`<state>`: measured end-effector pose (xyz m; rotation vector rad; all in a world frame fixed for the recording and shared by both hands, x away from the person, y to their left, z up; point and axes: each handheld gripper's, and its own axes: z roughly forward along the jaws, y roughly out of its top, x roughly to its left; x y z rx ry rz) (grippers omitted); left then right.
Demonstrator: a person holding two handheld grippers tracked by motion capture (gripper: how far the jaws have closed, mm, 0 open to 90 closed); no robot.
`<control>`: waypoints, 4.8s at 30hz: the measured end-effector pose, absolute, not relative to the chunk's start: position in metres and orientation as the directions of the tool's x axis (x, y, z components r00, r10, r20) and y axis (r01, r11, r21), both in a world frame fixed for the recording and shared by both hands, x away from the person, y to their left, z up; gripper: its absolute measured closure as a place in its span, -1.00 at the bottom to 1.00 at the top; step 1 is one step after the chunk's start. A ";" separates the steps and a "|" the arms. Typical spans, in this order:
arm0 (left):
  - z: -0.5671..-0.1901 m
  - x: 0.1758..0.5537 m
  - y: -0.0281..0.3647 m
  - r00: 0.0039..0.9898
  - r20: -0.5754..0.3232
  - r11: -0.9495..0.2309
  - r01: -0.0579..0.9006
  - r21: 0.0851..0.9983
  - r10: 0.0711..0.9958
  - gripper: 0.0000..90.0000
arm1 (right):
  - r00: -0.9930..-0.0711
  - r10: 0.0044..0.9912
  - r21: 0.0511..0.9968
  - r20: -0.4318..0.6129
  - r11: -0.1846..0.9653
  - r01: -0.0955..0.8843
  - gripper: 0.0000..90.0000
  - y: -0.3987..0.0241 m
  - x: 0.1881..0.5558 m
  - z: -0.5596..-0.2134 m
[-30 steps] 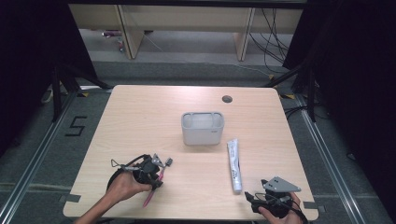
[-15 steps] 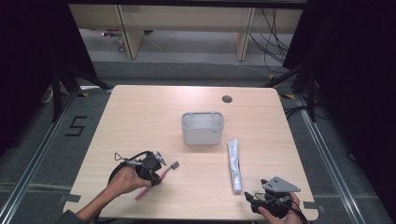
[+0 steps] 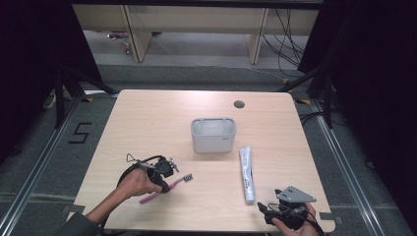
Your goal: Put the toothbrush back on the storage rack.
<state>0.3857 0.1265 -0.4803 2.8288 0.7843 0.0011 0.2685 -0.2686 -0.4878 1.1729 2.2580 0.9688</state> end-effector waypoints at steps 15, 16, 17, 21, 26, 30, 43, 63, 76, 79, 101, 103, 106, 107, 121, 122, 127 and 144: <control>-0.479 0.390 0.115 0.882 -0.032 -0.875 0.470 0.114 0.469 0.83 | -0.537 0.844 0.738 -0.007 0.366 0.566 -0.47 -0.268 0.267 -0.487; -0.479 0.390 0.115 0.882 -0.035 -0.874 0.471 0.114 0.471 0.83 | -0.544 0.839 0.741 -0.017 0.376 0.557 -0.47 -0.268 0.267 -0.488; -0.479 0.390 0.115 0.882 -0.034 -0.875 0.470 0.113 0.469 0.83 | -0.542 0.840 0.732 0.007 0.365 0.575 -0.47 -0.267 0.267 -0.488; -0.479 0.391 0.115 0.878 -0.050 -0.872 0.479 0.105 0.476 0.84 | -0.551 0.834 0.734 -0.011 0.381 0.562 -0.46 -0.268 0.267 -0.488; -0.479 0.392 0.114 0.885 -0.051 -0.880 0.466 0.095 0.463 0.84 | -0.549 0.836 0.738 -0.015 0.380 0.558 -0.46 -0.267 0.267 -0.488; -0.479 0.392 0.115 0.886 -0.044 -0.880 0.463 0.110 0.461 0.84 | -0.548 0.836 0.730 -0.004 0.377 0.570 -0.46 -0.267 0.267 -0.488; -0.466 0.395 0.124 0.875 -0.093 -0.849 0.483 0.213 0.475 0.84 | -0.542 0.840 0.737 0.001 0.366 0.568 -0.46 -0.268 0.267 -0.488; -0.428 0.396 0.132 0.852 -0.070 -0.689 0.465 0.556 0.519 0.84 | -0.545 0.838 0.740 -0.021 0.379 0.555 -0.47 -0.270 0.268 -0.487; -0.413 0.399 0.136 0.816 -0.097 -0.547 0.464 0.697 0.569 0.84 | -0.541 0.841 0.737 -0.011 0.372 0.564 -0.47 -0.269 0.267 -0.488; -0.411 0.400 0.136 0.809 -0.098 -0.522 0.461 0.718 0.579 0.84 | -0.543 0.840 0.737 -0.001 0.368 0.567 -0.47 -0.269 0.267 -0.488; -0.383 0.422 0.124 0.754 -0.133 -0.294 0.404 0.866 0.643 0.84 | -0.538 0.843 0.738 -0.006 0.367 0.567 -0.47 -0.269 0.267 -0.488; -0.378 0.425 0.122 0.748 -0.134 -0.280 0.400 0.873 0.651 0.84 | -0.549 0.835 0.740 -0.031 0.389 0.549 -0.47 -0.271 0.268 -0.488; -0.375 0.428 0.120 0.745 -0.144 -0.249 0.389 0.887 0.651 0.84 | -0.545 0.838 0.740 -0.015 0.376 0.557 -0.47 -0.270 0.268 -0.488; -0.373 0.430 0.119 0.739 -0.145 -0.236 0.385 0.892 0.658 0.84 | -0.546 0.838 0.740 -0.001 0.368 0.563 -0.47 -0.270 0.268 -0.488; -0.366 0.452 0.113 0.682 -0.159 -0.149 0.370 0.917 0.713 0.84 | -0.550 0.835 0.734 0.004 0.371 0.568 -0.47 -0.271 0.268 -0.489; -0.365 0.453 0.112 0.680 -0.161 -0.147 0.371 0.917 0.715 0.84 | -0.559 0.829 0.740 -0.003 0.378 0.557 -0.47 -0.271 0.269 -0.490; -0.361 0.459 0.108 0.672 -0.149 -0.141 0.357 0.923 0.726 0.84 | -0.549 0.836 0.741 -0.012 0.377 0.557 -0.47 -0.272 0.268 -0.489; -0.361 0.483 0.089 0.625 -0.145 -0.112 0.354 0.929 0.767 0.84 | -0.556 0.831 0.740 -0.006 0.377 0.556 -0.47 -0.271 0.269 -0.490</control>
